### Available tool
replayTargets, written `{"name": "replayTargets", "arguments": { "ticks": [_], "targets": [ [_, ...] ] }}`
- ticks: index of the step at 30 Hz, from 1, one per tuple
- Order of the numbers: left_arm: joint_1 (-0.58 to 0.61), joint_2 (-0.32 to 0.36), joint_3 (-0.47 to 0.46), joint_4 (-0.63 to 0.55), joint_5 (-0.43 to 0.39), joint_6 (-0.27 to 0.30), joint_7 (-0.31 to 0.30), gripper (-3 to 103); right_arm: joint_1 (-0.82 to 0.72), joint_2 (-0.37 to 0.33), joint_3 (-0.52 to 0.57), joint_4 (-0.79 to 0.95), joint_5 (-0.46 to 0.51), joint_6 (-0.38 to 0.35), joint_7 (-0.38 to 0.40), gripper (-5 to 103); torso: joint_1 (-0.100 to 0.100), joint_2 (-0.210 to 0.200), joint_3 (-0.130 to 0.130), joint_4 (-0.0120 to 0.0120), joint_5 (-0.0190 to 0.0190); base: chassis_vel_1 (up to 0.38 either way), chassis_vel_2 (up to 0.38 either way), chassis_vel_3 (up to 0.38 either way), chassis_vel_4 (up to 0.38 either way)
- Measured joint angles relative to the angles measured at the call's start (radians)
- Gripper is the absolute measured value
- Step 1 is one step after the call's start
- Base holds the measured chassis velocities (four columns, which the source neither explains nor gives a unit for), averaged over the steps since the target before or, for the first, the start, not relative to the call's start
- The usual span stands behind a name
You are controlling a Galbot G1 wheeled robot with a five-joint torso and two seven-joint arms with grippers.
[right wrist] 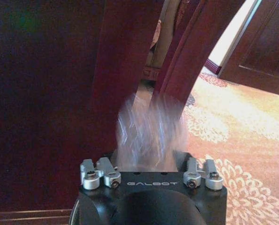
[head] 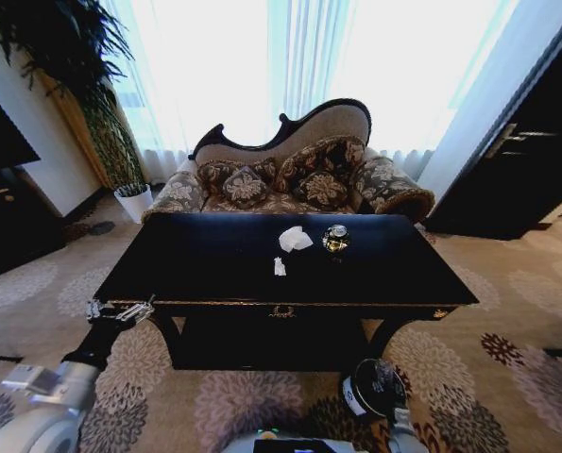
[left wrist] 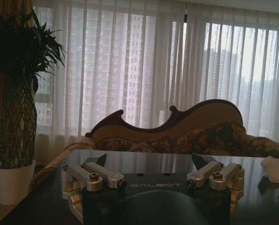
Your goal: Move to the front of the table and place the trash on the table into the trash bin.
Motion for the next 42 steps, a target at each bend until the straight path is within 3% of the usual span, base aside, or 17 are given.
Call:
{"name": "replayTargets", "arguments": {
  "ticks": [3,5,8,15,22,34,42],
  "targets": [
    [0.002,0.002,-0.001,-0.002,-0.001,0.001,0.0,100,0.0,0.0,0.001,0.0,0.002,-0.001,0.001,85,0.0,0.0,0.0,-0.0002,-0.0001,0.0,0.0,0.0,0.0],
    [0.004,0.002,-0.001,-0.004,-0.001,0.001,0.0,100,-0.001,0.0,0.001,0.001,0.004,-0.001,0.002,85,0.0,0.0,0.0,-0.0001,-0.0001,0.0,0.0,0.0,0.0],
    [0.005,-0.001,0.008,-0.006,-0.001,0.002,0.0,100,-0.031,0.005,0.003,0.035,0.011,-0.001,0.003,99,0.0,0.0,0.0,0.0,-0.0002,0.0,0.0,0.0,0.0],
    [0.002,-0.001,0.013,-0.002,0.003,0.002,0.0,100,-0.146,0.03,0.001,0.182,0.058,0.004,0.0,100,0.0,0.0,0.0,-0.0002,-0.0001,0.0,0.0,0.0,0.0],
    [0.002,0.001,0.009,0.0,0.007,0.003,-0.002,100,-0.362,0.084,0.034,0.517,0.127,0.044,-0.005,100,0.0,0.0,0.0,-0.0002,-0.0001,0.0,0.0,0.0,0.0],
    [0.002,0.002,0.008,0.0,0.008,0.004,-0.003,100,-0.671,0.156,0.1,0.946,0.219,0.092,0.019,100,0.0,0.0,0.0,-0.0003,-0.0002,0.0,0.0,0.0,0.0],
    [0.002,0.002,0.008,0.0,0.008,0.004,-0.003,100,-0.79,0.155,0.164,1.208,0.273,0.068,0.053,100,0.0,0.0,0.0,-0.0003,0.0,0.0,0.0,0.0,0.0]
  ]
}}
